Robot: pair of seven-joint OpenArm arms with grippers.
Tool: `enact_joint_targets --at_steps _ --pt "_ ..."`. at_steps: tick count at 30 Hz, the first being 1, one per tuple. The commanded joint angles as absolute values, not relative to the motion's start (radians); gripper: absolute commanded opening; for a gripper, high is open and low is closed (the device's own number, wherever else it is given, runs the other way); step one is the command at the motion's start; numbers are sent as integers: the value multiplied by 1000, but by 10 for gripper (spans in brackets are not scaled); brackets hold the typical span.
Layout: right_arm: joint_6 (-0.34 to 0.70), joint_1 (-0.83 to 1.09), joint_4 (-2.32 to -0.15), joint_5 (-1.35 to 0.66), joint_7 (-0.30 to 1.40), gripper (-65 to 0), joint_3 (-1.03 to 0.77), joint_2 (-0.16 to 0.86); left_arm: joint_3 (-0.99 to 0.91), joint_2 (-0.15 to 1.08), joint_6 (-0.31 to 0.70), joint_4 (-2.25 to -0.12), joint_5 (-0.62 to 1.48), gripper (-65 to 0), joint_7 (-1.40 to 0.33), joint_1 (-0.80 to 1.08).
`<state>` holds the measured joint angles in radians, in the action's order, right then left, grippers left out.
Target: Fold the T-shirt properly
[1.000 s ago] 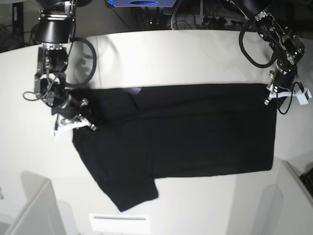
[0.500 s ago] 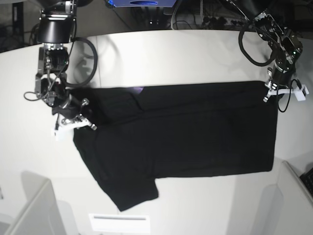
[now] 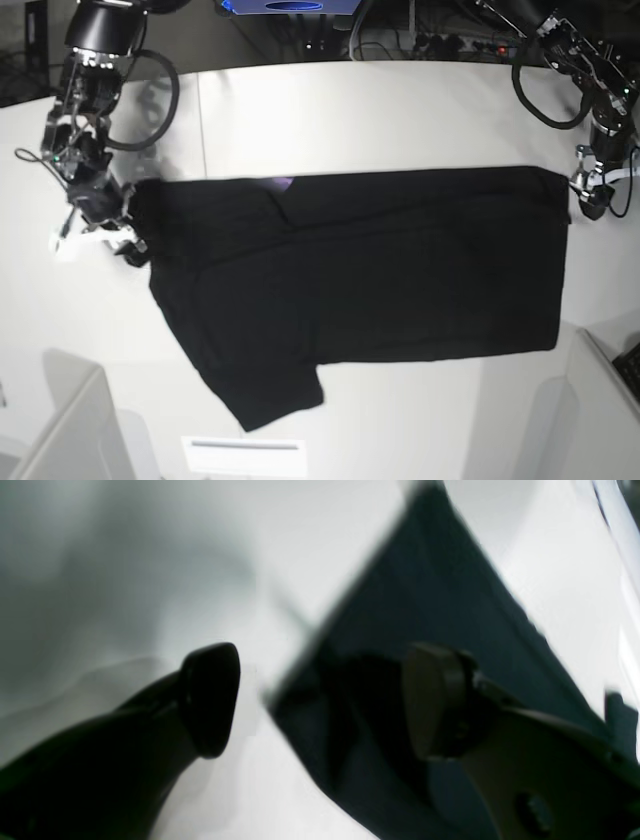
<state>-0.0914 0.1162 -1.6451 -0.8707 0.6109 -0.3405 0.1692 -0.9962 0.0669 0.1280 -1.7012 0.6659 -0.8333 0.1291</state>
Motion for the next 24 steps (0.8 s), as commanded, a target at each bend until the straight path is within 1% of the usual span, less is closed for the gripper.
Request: enact_joint_targets --at_steps 1,3,5,6,8,10,13,18,22,24 --pt "-85 137 -1687 -881 587 -374 -366 168 -1013 82 143 -1741 685 -161 -817 127" --pt "-90 200 -1735 -881 558 -374 -430 131 -1055 81 203 -1765 685 -161 -817 162" --pt "-147 265 -1776 -881 552 -374 -510 71 -1101 81 298 -1778 711 -163 -817 200" --pt "-162 291 -1790 -881 552 -371 -536 41 -1124 81 343 -1778 742 -163 -817 222" --pt "-162 334 -1801 -881 552 -366 -552 5 -1153 81 397 -1771 799 -163 -817 285" --pt "-162 367 -1804 -881 553 -368 -549 -10 -1156 81 404 -1771 834 -163 -817 343" --pt "-162 384 -1791 -875 567 -365 -549 -62 -1159 81 407 -1771 842 -165 -811 409" --pt "-162 338 -1715 -880 608 -363 -549 -61 -1161 81 407 -1758 840 -165 -811 430" --pt "-162 334 -1705 -880 608 -321 -549 -70 -1153 96 407 -1709 832 -165 -809 429" --pt "-162 332 -1704 -880 608 -308 -549 -70 -1150 104 407 -1679 791 -165 -809 410"
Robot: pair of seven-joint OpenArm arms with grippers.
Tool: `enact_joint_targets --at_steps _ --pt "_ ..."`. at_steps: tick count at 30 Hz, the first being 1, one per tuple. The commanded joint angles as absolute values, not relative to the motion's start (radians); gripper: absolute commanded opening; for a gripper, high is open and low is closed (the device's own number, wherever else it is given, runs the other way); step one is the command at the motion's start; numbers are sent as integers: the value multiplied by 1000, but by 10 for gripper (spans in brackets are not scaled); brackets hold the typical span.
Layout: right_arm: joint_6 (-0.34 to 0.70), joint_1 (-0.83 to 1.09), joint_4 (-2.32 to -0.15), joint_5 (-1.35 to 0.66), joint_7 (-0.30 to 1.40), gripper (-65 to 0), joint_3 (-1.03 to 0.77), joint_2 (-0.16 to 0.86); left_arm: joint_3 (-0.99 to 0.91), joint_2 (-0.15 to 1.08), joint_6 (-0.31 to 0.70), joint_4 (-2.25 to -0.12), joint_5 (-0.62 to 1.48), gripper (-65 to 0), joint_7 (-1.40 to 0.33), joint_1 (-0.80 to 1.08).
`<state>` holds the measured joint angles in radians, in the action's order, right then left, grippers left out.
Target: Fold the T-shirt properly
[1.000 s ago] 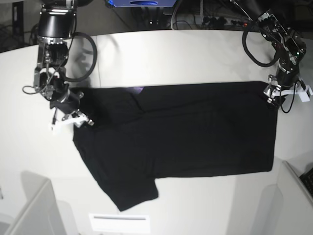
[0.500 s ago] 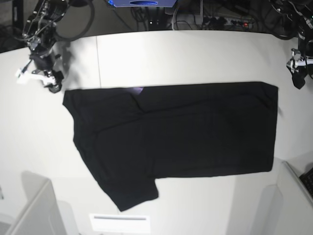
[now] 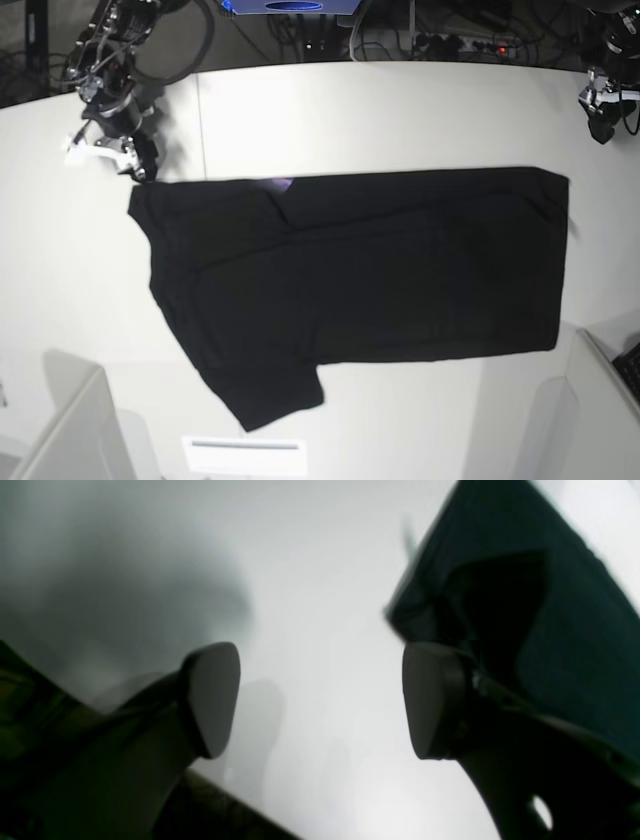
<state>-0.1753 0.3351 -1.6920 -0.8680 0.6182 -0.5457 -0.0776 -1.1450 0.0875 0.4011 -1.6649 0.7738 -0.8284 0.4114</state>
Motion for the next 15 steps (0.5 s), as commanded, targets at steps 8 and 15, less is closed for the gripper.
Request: enact_joint_targets --at_steps 8,15 --pt "-162 286 -1684 -880 608 -308 -547 -70 -1152 113 440 -1603 670 -165 -809 329" --pt "-162 211 -1561 -880 608 -308 -547 -61 -1152 117 481 -1560 659 -165 -809 295"
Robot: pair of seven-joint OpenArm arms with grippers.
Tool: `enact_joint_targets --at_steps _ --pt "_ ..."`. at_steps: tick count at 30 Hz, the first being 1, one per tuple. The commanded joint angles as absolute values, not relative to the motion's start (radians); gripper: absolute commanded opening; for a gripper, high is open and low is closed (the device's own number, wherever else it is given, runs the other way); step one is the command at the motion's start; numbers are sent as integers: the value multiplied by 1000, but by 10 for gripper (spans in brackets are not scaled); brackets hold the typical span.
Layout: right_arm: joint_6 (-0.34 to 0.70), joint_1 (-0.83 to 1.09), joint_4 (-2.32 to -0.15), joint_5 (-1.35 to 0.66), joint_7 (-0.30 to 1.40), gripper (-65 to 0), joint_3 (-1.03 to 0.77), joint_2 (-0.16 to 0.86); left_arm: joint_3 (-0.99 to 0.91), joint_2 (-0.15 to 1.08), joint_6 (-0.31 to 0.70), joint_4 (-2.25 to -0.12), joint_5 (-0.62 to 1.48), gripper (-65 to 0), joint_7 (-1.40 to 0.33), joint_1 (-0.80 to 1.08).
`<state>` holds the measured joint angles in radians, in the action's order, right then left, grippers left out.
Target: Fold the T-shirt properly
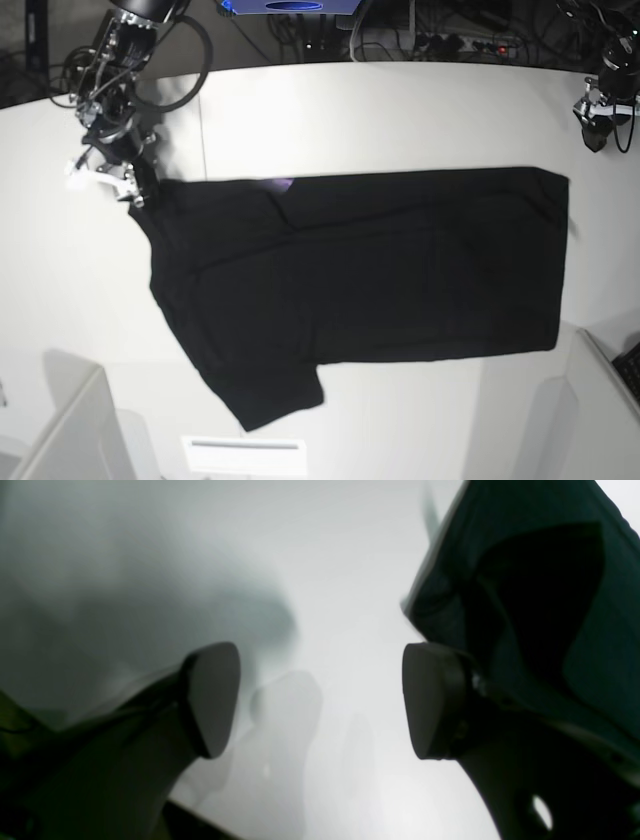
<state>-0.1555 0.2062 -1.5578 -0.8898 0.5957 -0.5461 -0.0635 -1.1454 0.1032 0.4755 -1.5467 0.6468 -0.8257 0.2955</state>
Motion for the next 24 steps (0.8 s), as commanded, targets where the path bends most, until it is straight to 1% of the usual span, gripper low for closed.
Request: enact_joint_targets --at_steps 1,4,7,11,16,19,24 --pt "-162 205 -1547 -880 608 -308 -545 -61 -1152 119 481 -1540 659 -165 -809 286" --pt "-160 188 -1526 -880 610 -311 -545 -61 -1150 119 481 -1512 650 -165 -809 246" --pt "-160 183 -1523 -877 610 -312 -545 -61 -1090 113 481 -1511 550 -165 -809 197" --pt "-160 182 -1523 -875 610 -314 -545 -61 -1059 105 481 -1508 450 -165 -814 114" --pt "-159 182 -1523 -874 610 -314 -545 -59 -980 97 481 -1457 438 -165 -816 71" --pt "-159 182 -1524 -874 610 -314 -545 -56 -951 94 444 -1428 441 -166 -809 71" --pt "-159 182 -1523 -874 610 -315 -545 -38 -954 94 429 -1368 446 -166 -808 70"
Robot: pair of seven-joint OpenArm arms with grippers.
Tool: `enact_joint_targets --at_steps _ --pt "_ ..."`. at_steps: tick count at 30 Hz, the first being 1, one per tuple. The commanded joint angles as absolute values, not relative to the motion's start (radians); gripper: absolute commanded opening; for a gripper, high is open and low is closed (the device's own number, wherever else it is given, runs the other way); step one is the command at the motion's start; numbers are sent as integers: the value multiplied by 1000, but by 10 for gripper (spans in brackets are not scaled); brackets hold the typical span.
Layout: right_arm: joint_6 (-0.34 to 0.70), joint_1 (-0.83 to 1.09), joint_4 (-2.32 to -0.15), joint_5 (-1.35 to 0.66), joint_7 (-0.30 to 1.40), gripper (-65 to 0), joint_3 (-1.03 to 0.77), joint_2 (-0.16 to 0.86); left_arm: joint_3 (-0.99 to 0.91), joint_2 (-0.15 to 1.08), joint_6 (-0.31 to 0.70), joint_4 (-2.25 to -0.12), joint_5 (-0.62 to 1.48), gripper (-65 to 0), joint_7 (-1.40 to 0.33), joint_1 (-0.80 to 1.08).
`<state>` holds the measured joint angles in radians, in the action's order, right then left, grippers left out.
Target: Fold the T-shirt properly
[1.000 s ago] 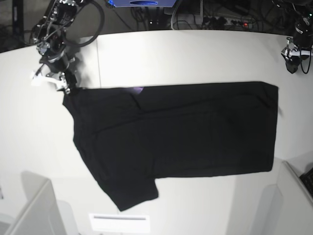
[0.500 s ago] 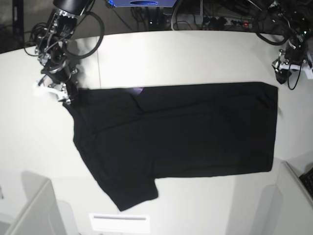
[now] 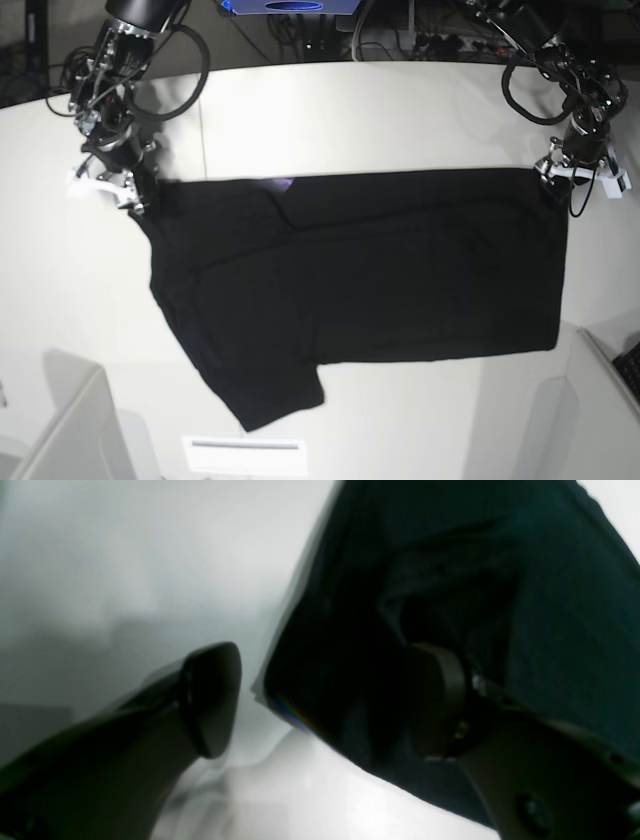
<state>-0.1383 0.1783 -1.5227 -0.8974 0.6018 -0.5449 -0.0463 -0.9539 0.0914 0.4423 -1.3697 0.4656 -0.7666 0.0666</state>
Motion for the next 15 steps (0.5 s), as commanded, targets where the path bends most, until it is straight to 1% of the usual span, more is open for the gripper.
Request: enact_joint_targets --at_steps 1,2,3,6,7,8,9,10,13,15 --pt "-159 182 -1521 -874 610 -315 -545 -38 -954 94 429 -1363 446 -176 -808 70" --pt "-159 182 -1521 -874 610 -315 -545 -38 -954 94 429 -1363 446 -201 -808 70" --pt "-159 182 -1521 -874 610 -315 -545 -35 -954 94 429 -1365 446 -244 -808 70" --pt "-159 182 -1520 -874 607 -317 -545 -31 -955 94 429 -1363 447 -434 -808 70" --pt "-159 182 -1520 -874 607 -318 -545 -31 -955 94 429 -1363 447 -510 -808 70" --pt "-159 182 -1520 -874 605 -327 -545 -31 -957 94 429 -1363 447 -573 -808 70" --pt "-159 182 -1520 -874 605 -351 -545 -31 -957 96 429 -1365 447 -637 -808 70" --pt "-159 180 -1520 -874 604 -387 -545 -31 -958 97 429 -1369 447 -650 -808 70" --pt "-159 176 -1520 -877 602 -498 -549 -31 -958 99 429 -1372 447 -650 -808 73" --pt "-159 170 -1515 -877 602 -587 -553 -31 -958 101 429 -1372 447 -650 -808 77"
